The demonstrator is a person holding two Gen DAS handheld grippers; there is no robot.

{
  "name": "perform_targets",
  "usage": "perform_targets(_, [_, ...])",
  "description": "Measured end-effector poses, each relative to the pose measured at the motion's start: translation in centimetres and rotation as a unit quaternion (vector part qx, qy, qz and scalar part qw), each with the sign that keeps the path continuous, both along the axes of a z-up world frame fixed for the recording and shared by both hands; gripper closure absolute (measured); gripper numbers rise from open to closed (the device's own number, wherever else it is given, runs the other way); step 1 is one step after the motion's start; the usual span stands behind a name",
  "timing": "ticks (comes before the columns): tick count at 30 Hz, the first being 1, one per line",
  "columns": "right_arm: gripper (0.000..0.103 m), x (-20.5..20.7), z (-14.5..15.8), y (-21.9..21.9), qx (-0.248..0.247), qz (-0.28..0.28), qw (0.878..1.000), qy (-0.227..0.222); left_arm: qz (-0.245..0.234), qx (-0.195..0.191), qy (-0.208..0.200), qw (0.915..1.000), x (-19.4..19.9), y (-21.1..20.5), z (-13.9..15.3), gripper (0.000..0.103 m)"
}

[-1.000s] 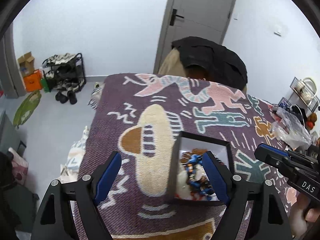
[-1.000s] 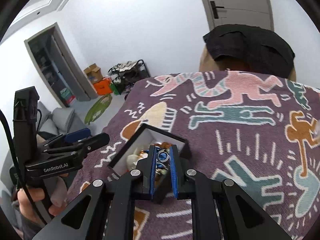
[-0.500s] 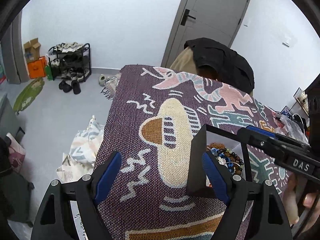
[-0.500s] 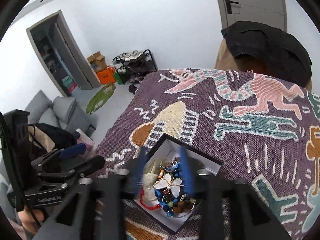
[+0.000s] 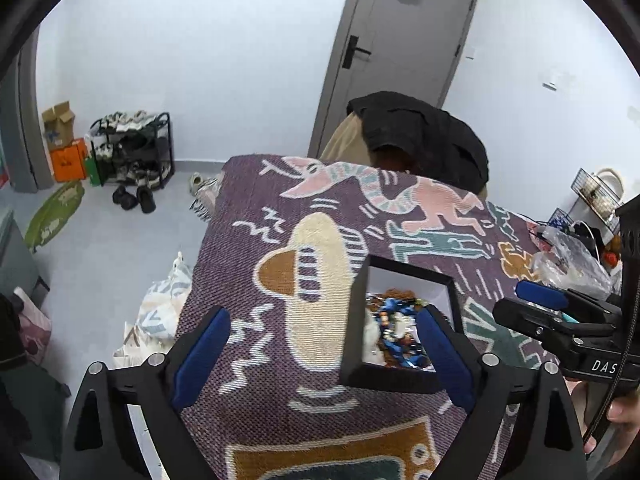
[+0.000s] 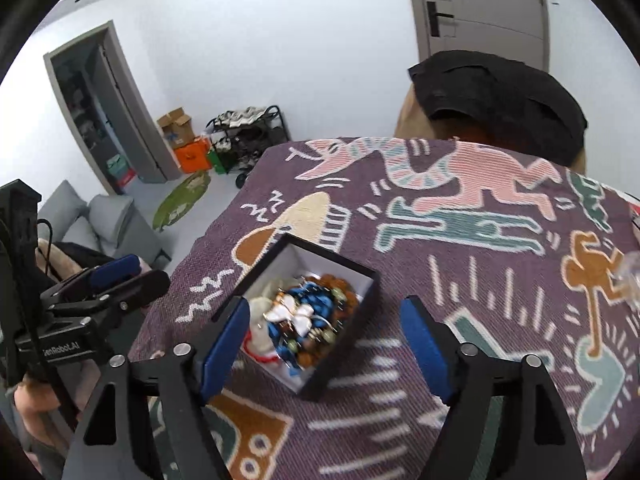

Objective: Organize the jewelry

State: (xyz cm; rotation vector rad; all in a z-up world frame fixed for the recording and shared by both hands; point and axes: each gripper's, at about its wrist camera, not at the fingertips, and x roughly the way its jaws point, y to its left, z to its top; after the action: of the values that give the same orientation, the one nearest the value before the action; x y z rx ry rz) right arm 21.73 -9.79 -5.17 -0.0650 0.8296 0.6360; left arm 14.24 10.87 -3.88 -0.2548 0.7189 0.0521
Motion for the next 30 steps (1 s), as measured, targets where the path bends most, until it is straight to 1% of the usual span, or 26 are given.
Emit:
perform_targets(6, [0.023, -1.3, 0.2, -3.7, 0.015, -0.036, 0.999, 0.005, -0.003, 0.013, -0.004, 0.9999, -0.8, -2.3, 1.0, 0.004])
perform_targets(8, [0.019, -1.8, 0.3, -4.9, 0.023, -0.048, 0.999, 0.008, -0.01, 0.015, -0.005, 0.9998, -1.3, -3.2, 1.5, 0.004])
perform_targets(10, [0.008, -2.4, 0.4, -6.1, 0.032, -0.059, 0.998, 0.008, -0.011, 0.027, -0.01, 0.9995, -1.9, -4.3, 2.0, 0.004])
perform_targets(17, [0.007, -4.1, 1.4, -9.5, 0.04, -0.088, 0.995, -0.001, -0.033, 0.059, -0.02, 0.9975, -3.3, -8.1, 3.4, 0.003])
perform_targets(18, [0.005, -4.4, 1.6, -9.9, 0.041, -0.092, 0.995, -0.006, -0.035, 0.062, -0.025, 0.9971, -3.7, -8.7, 3.5, 0.003])
perform_targets(19, [0.0, -4.8, 1.9, -10.4, 0.04, -0.096, 0.995, -0.011, -0.038, 0.063, -0.028, 0.9969, -3.9, -9.1, 3.6, 0.003])
perform_targets(22, [0.0, -5.7, 2.4, -11.5, 0.042, -0.107, 0.993, -0.025, -0.048, 0.07, -0.034, 0.9958, -4.5, -10.5, 3.8, 0.003])
perform_targets(24, [0.0, -6.3, 2.6, -12.0, 0.045, -0.111, 0.992, -0.032, -0.055, 0.067, -0.039, 0.9955, -5.0, -11.2, 4.0, 0.003])
perform_targets(26, [0.0, -7.1, 2.9, -12.4, 0.046, -0.111, 0.992, -0.042, -0.055, 0.067, -0.044, 0.9952, -5.5, -11.7, 4.2, 0.0])
perform_targets(30, [0.0, -8.5, 3.2, -12.5, 0.036, -0.107, 0.992, -0.06, -0.05, 0.074, -0.062, 0.994, -6.8, -12.4, 4.9, 0.0])
